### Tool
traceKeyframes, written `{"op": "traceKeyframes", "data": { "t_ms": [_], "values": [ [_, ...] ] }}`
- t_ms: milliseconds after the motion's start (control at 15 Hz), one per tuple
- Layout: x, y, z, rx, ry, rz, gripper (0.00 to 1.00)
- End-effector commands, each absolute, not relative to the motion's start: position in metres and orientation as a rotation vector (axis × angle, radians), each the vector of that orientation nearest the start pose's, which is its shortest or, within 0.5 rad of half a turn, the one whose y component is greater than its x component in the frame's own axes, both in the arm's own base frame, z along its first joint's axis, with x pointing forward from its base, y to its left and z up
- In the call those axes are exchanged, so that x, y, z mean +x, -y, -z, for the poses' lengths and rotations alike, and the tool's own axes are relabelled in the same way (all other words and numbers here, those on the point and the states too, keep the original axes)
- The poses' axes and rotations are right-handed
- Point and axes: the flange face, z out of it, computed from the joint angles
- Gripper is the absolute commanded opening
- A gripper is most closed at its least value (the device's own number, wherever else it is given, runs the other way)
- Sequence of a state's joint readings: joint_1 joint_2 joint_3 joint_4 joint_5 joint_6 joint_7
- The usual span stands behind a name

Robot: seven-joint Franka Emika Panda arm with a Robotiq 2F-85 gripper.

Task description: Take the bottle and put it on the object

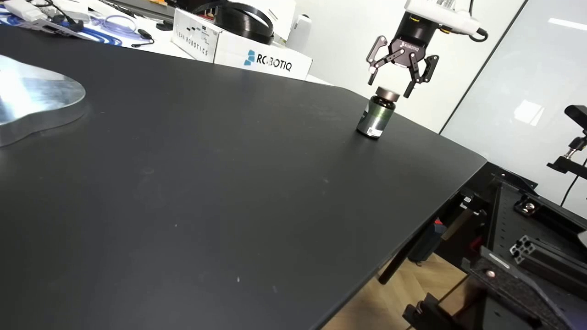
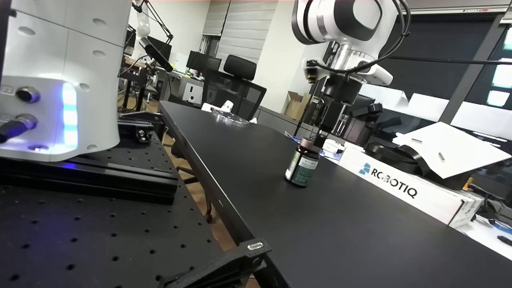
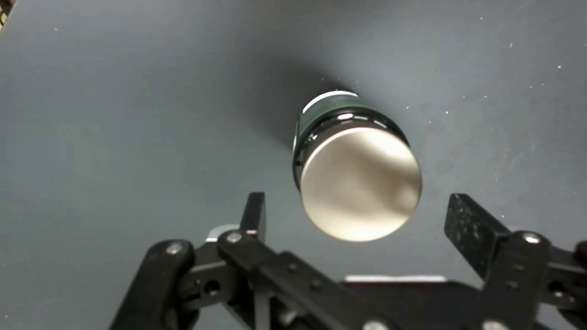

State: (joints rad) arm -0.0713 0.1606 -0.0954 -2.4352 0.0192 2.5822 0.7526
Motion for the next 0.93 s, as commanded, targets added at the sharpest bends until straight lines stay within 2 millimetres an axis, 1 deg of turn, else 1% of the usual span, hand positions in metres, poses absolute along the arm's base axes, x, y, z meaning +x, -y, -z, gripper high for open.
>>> {"op": "traceKeyframes", "data": {
  "t_ms": [0, 67, 133, 200, 333, 400, 467, 667, 867],
  "values": [
    [0.481, 0.081, -0.232, -2.816, -1.451, -0.016, 0.75],
    [0.481, 0.080, -0.231, -2.819, -1.448, -0.022, 0.73],
    [0.481, 0.078, -0.230, -2.819, -1.446, -0.024, 0.67],
    [0.481, 0.077, -0.231, -2.820, -1.442, -0.025, 0.58],
    [0.481, 0.074, -0.233, -2.824, -1.432, -0.020, 0.45],
    [0.481, 0.071, -0.237, -2.825, -1.423, -0.009, 0.37],
    [0.482, 0.068, -0.240, -2.826, -1.413, -0.003, 0.36],
    [0.483, 0.049, -0.260, -2.831, -1.351, 0.055, 0.36],
    [0.484, 0.024, -0.287, -2.841, -1.263, 0.145, 0.36]
  ]
}}
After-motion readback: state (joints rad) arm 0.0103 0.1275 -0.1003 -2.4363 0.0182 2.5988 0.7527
